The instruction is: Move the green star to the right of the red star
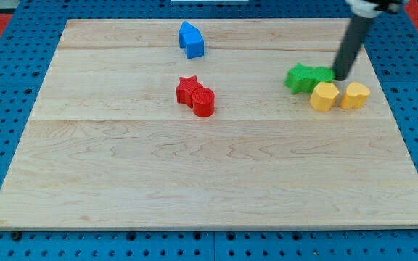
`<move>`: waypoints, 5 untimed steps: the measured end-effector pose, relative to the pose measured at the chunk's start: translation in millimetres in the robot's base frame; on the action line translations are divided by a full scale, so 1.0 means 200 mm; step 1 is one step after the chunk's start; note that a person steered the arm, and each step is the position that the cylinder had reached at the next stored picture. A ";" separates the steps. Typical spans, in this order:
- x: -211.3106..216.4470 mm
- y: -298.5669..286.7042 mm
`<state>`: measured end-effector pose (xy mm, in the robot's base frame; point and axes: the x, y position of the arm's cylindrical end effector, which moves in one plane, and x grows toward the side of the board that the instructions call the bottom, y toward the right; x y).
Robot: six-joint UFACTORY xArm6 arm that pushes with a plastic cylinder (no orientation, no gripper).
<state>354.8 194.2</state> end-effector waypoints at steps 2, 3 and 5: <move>0.01 -0.55; 0.02 -0.72; 0.02 -0.66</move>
